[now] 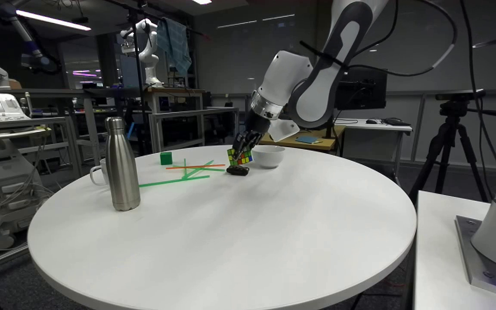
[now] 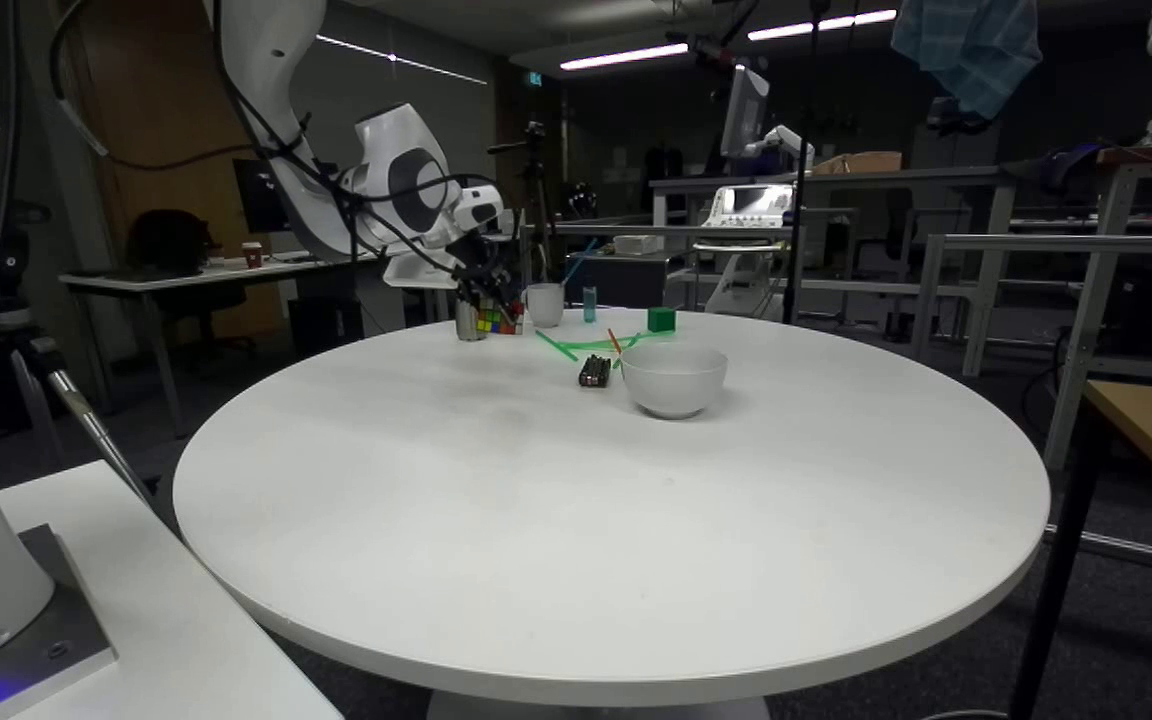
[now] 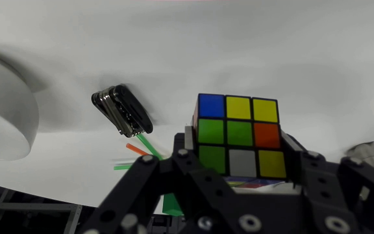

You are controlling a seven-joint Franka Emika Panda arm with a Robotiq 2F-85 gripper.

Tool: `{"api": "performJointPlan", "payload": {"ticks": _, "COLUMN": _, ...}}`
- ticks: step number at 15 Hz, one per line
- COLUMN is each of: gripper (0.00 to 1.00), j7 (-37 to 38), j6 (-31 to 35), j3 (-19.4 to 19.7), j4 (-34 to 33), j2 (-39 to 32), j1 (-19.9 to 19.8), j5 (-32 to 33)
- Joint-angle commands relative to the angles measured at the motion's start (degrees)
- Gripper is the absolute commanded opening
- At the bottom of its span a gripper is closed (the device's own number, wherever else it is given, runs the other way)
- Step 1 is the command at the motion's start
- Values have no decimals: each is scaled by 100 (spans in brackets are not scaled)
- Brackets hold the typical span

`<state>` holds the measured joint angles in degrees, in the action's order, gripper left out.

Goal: Place the Rubik's cube in the middle of the table

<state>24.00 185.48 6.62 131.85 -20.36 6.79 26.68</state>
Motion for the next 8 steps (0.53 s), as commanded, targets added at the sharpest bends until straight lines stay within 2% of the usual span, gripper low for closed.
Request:
{"api": "performJointPlan", "payload": {"ticks": 1, "gripper": 35, "j7": 55, "j6": 195, "j3": 208, "j4": -385, "j2": -361, "j1": 197, "j5": -22}}
{"api": "performJointPlan", "payload": {"ticks": 8, "gripper": 35, "j7": 57, "j6": 165, "j3": 330, "j4": -790, "j2": -737, "j1": 316, "j5": -35}}
